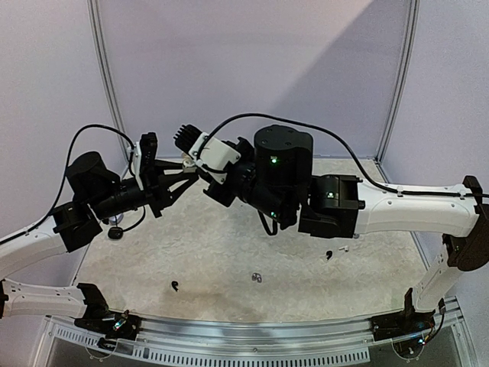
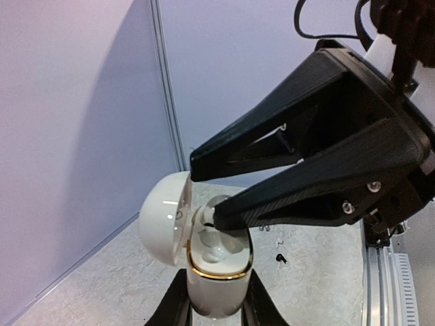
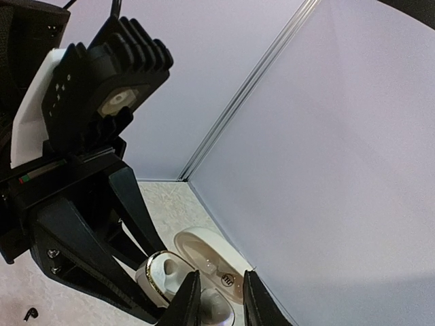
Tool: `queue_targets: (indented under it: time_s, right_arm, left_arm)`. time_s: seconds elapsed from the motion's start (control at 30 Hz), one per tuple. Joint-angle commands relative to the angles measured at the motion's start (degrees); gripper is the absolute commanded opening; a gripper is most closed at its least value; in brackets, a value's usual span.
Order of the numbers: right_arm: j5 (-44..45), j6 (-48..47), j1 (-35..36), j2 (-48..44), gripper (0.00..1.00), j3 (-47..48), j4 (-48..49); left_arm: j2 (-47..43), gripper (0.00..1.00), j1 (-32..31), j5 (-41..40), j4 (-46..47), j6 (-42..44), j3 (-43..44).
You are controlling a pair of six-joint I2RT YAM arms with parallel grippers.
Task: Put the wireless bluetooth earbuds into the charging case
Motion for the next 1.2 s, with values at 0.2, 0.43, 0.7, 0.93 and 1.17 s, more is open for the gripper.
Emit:
queue_targets:
  time_s: [0.2, 0.43, 0.7, 0.93, 1.17]
  right_arm:
    - [0.2, 1.3, -0.7, 1.6, 0.22, 1.1, -3.9]
    - [-5.2, 4.9, -0.7, -0.7, 0.27, 4.2, -6.4]
    - [-14.1, 11.4, -0.9, -6.9, 0.43, 7.0, -8.3]
    - [-4.3, 28.7, -7.8, -12.4, 0.54, 10.2, -14.1]
    - [8.8, 61.3, -22.8, -13.6, 0.60, 13.1, -55.7]
  left_arm:
    - [-1.0, 0.00, -0.5, 1.8, 2.8, -0.2, 0.1]
    - [-1.1, 0.00, -0.1, -1.0, 0.7, -4.0, 0.2]
    - [-0.8, 0.00, 0.2, -2.3, 0.5, -7.9, -0.5]
    - [-0.7, 0.00, 0.3, -2.6, 0.2, -8.4, -0.5]
    - [-0.9, 0.00, 0.3, -2.8, 0.4, -7.4, -1.2]
